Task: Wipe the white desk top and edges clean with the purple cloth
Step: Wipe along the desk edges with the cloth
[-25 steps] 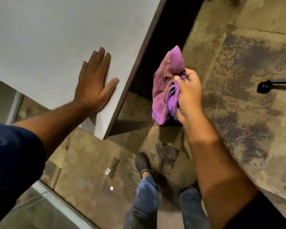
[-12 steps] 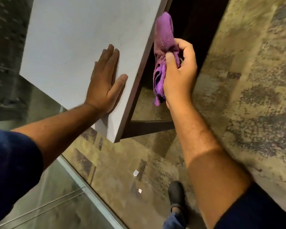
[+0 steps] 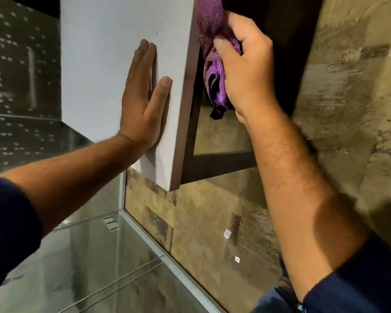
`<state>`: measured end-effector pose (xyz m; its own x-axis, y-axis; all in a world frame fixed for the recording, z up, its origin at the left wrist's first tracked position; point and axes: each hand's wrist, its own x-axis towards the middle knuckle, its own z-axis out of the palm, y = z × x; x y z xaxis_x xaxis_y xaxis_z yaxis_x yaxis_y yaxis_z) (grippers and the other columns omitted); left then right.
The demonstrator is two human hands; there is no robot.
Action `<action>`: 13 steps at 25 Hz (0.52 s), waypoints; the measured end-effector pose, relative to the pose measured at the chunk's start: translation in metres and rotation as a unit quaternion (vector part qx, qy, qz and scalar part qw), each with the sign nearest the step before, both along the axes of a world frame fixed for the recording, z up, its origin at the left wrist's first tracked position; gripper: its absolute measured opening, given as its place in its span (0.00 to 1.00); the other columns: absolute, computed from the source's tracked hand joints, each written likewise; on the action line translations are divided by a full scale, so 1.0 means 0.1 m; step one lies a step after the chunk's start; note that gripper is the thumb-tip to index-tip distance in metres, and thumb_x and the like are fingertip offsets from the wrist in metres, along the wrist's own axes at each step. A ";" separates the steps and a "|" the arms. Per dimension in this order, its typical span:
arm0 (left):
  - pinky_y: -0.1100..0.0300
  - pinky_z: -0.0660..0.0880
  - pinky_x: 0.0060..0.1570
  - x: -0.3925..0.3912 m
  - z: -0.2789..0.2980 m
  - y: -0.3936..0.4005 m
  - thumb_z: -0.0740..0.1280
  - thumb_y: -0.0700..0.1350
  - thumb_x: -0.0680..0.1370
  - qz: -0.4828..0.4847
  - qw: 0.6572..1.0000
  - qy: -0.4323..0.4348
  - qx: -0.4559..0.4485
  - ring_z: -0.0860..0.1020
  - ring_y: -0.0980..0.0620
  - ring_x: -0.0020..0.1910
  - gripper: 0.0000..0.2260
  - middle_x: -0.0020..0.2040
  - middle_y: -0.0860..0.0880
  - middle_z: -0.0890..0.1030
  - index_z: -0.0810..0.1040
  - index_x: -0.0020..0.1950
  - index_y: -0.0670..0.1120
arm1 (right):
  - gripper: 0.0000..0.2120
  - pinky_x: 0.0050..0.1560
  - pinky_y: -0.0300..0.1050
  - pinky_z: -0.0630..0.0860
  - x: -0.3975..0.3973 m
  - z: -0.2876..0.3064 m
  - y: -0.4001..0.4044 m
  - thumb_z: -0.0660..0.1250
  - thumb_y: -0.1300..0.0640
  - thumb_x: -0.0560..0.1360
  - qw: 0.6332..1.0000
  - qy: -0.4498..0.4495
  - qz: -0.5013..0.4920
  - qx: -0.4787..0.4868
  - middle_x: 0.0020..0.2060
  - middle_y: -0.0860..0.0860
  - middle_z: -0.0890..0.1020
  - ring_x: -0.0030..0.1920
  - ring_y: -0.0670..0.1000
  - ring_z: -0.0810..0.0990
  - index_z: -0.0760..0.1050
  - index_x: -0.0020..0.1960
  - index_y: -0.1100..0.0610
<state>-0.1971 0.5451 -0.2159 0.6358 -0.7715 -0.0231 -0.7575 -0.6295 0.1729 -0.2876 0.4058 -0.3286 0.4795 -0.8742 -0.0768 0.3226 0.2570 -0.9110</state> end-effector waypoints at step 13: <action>0.46 0.61 0.84 -0.05 -0.02 0.04 0.58 0.60 0.85 0.006 0.999 0.009 -0.030 0.59 0.62 0.84 0.28 0.86 0.60 0.60 0.62 0.85 0.56 | 0.19 0.60 0.23 0.72 -0.08 0.12 -0.08 0.62 0.69 0.84 0.999 0.008 0.038 -0.018 0.63 0.50 0.80 0.60 0.40 0.78 0.78 0.73 0.60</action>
